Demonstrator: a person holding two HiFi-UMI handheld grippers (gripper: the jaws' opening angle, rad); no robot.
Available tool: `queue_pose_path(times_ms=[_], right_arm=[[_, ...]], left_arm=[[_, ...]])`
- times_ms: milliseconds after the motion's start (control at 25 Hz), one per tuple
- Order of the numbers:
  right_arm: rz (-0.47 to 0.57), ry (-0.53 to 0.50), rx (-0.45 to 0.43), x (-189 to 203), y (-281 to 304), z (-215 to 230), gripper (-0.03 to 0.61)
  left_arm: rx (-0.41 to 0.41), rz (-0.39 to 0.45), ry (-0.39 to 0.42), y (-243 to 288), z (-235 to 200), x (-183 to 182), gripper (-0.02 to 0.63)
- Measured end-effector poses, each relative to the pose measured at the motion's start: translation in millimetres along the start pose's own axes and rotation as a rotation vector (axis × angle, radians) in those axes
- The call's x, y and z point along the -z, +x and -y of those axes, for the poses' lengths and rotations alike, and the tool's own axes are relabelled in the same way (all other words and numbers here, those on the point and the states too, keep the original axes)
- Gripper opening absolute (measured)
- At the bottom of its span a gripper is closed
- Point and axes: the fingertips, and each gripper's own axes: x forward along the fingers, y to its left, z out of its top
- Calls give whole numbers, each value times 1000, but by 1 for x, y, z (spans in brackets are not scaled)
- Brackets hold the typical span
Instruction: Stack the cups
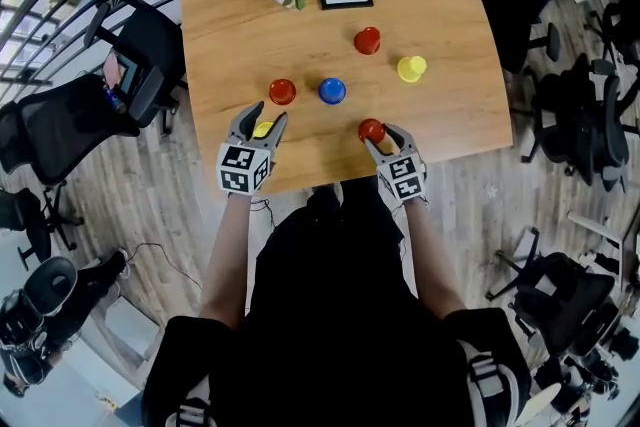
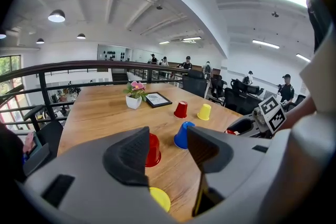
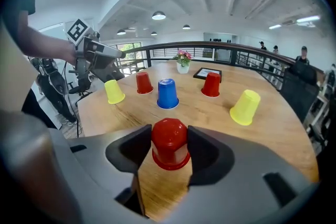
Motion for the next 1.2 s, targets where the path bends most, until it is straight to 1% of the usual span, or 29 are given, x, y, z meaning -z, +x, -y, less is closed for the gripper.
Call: queue_pose_path(times_ms=[200, 400, 680, 1040, 1120, 1200], right_arm=[[-5, 10, 1, -3, 5, 17, 225], [2, 43, -7, -11, 12, 30, 227], [8, 25, -10, -26, 29, 45, 227], [23, 45, -29, -35, 41, 55, 233], [22, 44, -35, -36, 42, 55, 238], [25, 37, -38, -38, 43, 55, 261]], left_arm=[[-4, -11, -6, 10, 0, -1, 221], [-15, -24, -34, 16, -2, 2, 221], [-13, -47, -48, 24, -1, 6, 221], [-8, -67, -69, 39, 0, 6, 221], [-10, -71, -70, 42, -2, 6, 221], [-11, -73, -71, 44, -3, 6, 221]])
